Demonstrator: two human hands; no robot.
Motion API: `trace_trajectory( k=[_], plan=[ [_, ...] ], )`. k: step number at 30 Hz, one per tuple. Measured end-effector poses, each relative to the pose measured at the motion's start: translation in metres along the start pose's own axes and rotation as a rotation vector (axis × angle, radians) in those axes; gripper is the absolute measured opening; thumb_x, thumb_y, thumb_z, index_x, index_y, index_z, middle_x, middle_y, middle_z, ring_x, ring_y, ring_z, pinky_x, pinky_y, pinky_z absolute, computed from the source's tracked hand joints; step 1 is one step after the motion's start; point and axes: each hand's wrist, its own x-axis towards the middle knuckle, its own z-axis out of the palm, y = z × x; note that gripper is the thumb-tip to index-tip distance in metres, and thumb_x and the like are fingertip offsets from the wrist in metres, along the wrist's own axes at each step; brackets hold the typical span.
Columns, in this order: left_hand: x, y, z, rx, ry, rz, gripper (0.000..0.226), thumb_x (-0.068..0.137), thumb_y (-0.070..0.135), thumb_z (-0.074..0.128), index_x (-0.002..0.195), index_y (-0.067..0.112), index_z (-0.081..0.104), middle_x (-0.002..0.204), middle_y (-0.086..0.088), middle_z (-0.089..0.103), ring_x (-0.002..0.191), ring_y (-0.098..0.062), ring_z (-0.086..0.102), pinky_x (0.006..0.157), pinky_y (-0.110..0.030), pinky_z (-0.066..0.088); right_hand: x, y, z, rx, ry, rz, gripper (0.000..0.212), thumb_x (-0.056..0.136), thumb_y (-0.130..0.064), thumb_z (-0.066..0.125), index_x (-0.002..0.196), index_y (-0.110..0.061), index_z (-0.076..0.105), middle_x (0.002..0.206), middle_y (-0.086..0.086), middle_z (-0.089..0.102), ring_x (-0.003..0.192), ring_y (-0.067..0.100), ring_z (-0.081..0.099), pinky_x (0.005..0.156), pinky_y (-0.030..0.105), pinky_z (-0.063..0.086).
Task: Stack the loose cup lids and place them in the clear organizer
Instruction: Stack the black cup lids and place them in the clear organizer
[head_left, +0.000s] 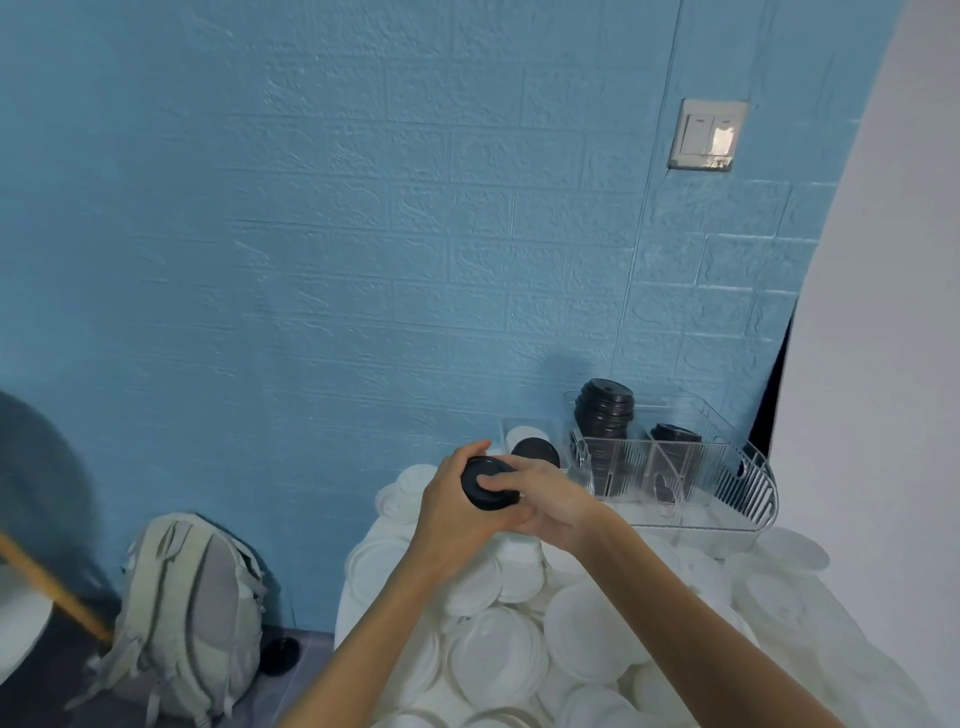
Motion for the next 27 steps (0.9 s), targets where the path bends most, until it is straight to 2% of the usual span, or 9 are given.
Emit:
trace_trajectory(
  k=[3, 6, 9, 10, 12, 14, 19, 23, 27],
  plan=[
    [0.002, -0.001, 0.004, 0.030, 0.046, 0.031, 0.075, 0.060, 0.031, 0.097, 0.125, 0.038, 0.062, 0.116, 0.021, 0.065, 0.106, 0.008, 0.060, 0.091, -0.016, 0.051, 0.001, 0.002, -0.005, 0.025, -0.019, 0.008, 0.036, 0.093, -0.002, 0.066, 0.129, 0.000, 0.065, 0.129, 0.028, 0.064, 0.115, 0.034, 0.065, 0.105, 0.051, 0.048],
    [0.005, -0.006, 0.004, 0.025, 0.071, 0.017, 0.072, 0.058, 0.034, 0.096, 0.121, 0.038, 0.063, 0.113, 0.020, 0.068, 0.105, 0.006, 0.062, 0.091, -0.018, 0.051, 0.001, -0.003, -0.007, -0.033, 0.032, 0.021, 0.035, 0.097, -0.015, 0.067, 0.130, -0.003, 0.064, 0.123, 0.019, 0.070, 0.108, 0.030, 0.070, 0.096, 0.043, 0.056],
    [0.008, -0.012, -0.002, 0.020, 0.109, -0.015, 0.072, 0.058, 0.033, 0.097, 0.122, 0.036, 0.064, 0.112, 0.020, 0.068, 0.106, 0.004, 0.062, 0.091, -0.017, 0.049, 0.015, -0.019, -0.013, -0.285, 0.297, -0.004, 0.037, 0.099, -0.024, 0.066, 0.130, -0.006, 0.060, 0.110, 0.013, 0.069, 0.078, 0.022, 0.071, 0.071, 0.028, 0.060],
    [0.008, -0.014, -0.004, 0.022, 0.109, -0.025, 0.072, 0.059, 0.032, 0.097, 0.122, 0.036, 0.063, 0.113, 0.021, 0.068, 0.106, 0.003, 0.062, 0.091, -0.017, 0.049, 0.024, -0.025, -0.017, -0.391, 0.389, -0.027, 0.034, 0.099, -0.024, 0.065, 0.128, -0.008, 0.060, 0.107, 0.010, 0.068, 0.078, 0.024, 0.070, 0.073, 0.030, 0.060],
    [0.010, -0.016, -0.008, 0.022, 0.103, -0.035, 0.071, 0.060, 0.031, 0.097, 0.123, 0.037, 0.063, 0.113, 0.021, 0.067, 0.107, 0.002, 0.062, 0.090, -0.013, 0.047, 0.046, -0.034, -0.026, -0.674, 0.479, -0.071, 0.031, 0.097, -0.027, 0.064, 0.125, -0.015, 0.061, 0.114, 0.010, 0.067, 0.091, 0.029, 0.069, 0.090, 0.040, 0.058],
    [0.011, -0.016, -0.011, 0.018, 0.094, -0.039, 0.071, 0.061, 0.029, 0.097, 0.123, 0.037, 0.062, 0.114, 0.022, 0.066, 0.106, 0.005, 0.061, 0.086, -0.006, 0.044, 0.068, -0.039, -0.036, -0.954, 0.505, -0.084, 0.036, 0.097, -0.030, 0.062, 0.130, -0.016, 0.058, 0.129, 0.010, 0.063, 0.113, 0.029, 0.064, 0.101, 0.039, 0.049],
    [0.015, -0.016, -0.013, -0.025, 0.080, -0.053, 0.070, 0.063, 0.027, 0.096, 0.123, 0.038, 0.062, 0.114, 0.021, 0.067, 0.104, 0.009, 0.060, 0.083, -0.003, 0.043, 0.112, -0.030, -0.054, -1.390, 0.512, 0.091, 0.048, 0.101, -0.030, 0.052, 0.144, -0.011, 0.043, 0.147, 0.019, 0.040, 0.127, 0.040, 0.052, 0.103, 0.042, 0.043],
    [0.017, -0.024, -0.013, -0.026, 0.068, -0.047, 0.067, 0.060, 0.030, 0.097, 0.118, 0.039, 0.064, 0.113, 0.023, 0.068, 0.105, 0.008, 0.061, 0.086, -0.007, 0.045, 0.129, -0.012, -0.064, -1.504, 0.512, 0.245, 0.051, 0.099, -0.028, 0.050, 0.145, -0.008, 0.040, 0.148, 0.021, 0.035, 0.134, 0.044, 0.042, 0.109, 0.048, 0.039],
    [0.021, -0.029, -0.018, -0.016, 0.066, -0.050, 0.065, 0.061, 0.030, 0.096, 0.116, 0.041, 0.065, 0.112, 0.023, 0.068, 0.106, 0.007, 0.061, 0.089, -0.011, 0.048, 0.139, -0.007, -0.066, -1.537, 0.510, 0.302, 0.054, 0.098, -0.031, 0.051, 0.146, -0.011, 0.040, 0.150, 0.019, 0.037, 0.140, 0.044, 0.035, 0.112, 0.051, 0.038]
  ],
)
